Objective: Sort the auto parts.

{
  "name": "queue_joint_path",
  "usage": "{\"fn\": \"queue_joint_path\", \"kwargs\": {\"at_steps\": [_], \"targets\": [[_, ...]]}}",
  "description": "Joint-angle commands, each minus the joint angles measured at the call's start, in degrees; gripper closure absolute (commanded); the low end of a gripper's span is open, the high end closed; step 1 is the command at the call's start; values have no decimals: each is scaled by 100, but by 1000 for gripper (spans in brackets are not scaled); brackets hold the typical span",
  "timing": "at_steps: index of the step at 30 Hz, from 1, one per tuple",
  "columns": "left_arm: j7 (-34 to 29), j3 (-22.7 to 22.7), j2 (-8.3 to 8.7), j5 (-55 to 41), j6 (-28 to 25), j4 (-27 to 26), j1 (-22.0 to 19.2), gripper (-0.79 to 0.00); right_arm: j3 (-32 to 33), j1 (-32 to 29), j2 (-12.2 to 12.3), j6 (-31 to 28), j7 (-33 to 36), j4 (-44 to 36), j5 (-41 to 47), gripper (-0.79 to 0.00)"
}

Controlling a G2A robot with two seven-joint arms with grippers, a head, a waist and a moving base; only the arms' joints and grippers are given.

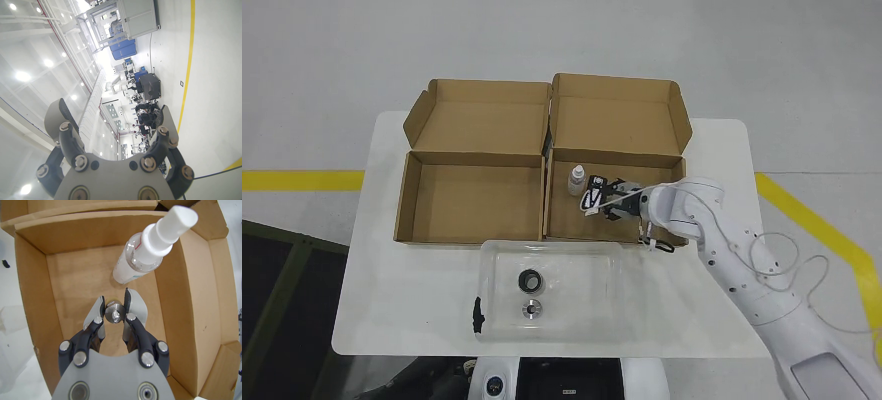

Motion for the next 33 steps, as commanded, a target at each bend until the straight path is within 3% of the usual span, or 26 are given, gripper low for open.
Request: {"fn": "queue_joint_path", "kwargs": {"at_steps": [1,7,19,33], "targets": [[0,0,0,0,0,0,0,-785,-77,41,-27,48,-3,101,-41,-62],[0,0,0,0,0,0,0,-785,-209,103,-87,143,-118,270,-108,-256],[0,0,0,0,0,0,0,-785,-119,4,-97,197,-214,98,-44,-357],[0,0,0,0,0,0,0,-785,881,-812,169,218,-166,-1283,206,-474]]}}
